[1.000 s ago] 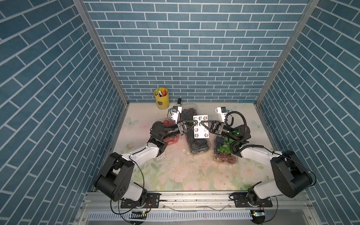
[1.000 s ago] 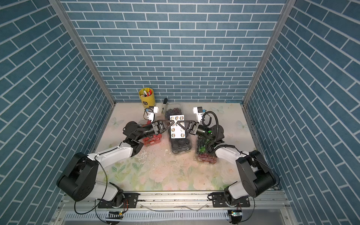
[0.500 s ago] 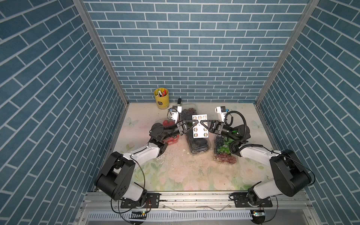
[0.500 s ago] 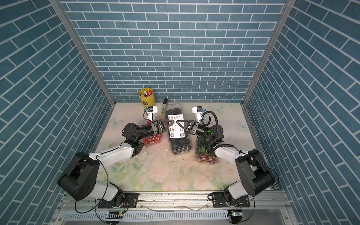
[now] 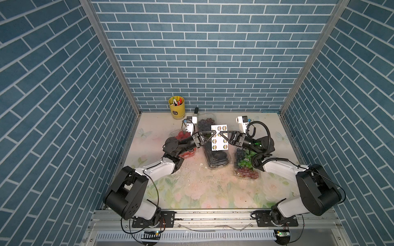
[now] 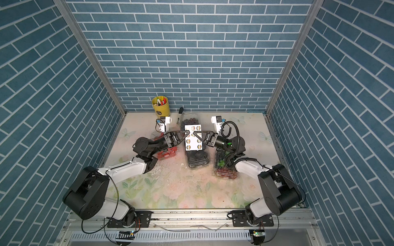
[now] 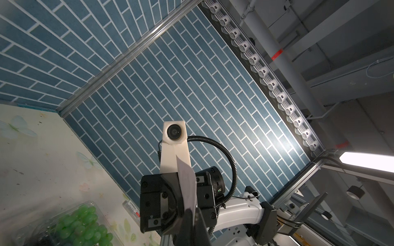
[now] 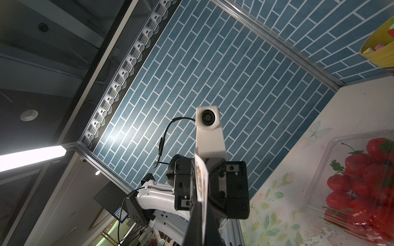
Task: Label fruit boxes
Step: Adjust the label sticker.
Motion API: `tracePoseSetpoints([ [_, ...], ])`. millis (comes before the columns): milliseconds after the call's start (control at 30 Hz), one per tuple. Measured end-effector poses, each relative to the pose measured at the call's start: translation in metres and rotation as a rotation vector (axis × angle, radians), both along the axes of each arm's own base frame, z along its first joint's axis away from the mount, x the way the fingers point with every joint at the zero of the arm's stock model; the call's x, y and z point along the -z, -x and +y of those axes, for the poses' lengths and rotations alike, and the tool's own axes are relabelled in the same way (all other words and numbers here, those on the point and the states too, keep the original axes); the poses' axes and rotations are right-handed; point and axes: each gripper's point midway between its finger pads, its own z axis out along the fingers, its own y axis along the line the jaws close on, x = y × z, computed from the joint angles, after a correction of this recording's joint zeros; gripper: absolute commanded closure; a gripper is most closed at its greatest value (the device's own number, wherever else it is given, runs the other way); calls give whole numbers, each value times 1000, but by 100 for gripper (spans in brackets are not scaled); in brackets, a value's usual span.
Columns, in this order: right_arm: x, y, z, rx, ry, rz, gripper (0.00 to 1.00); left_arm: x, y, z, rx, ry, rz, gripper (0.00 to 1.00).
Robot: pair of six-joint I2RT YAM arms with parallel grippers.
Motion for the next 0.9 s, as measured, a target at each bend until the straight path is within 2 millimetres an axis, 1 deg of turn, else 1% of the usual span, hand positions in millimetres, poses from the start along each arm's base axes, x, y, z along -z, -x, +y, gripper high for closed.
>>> tracePoseSetpoints([
  [233,0,0,-1,3,0,-3,100,-1,2,-4,20,25,13,100],
  [400,0,0,-1,3,0,-3,100,-5,5,-9,40,41,11,100],
  [667,-1,0,-1,10,4,-17,100,-3,4,-11,44,44,15,100],
  [900,-13,7,-6,13,-11,-52,100,-4,-1,-5,25,48,16,100],
])
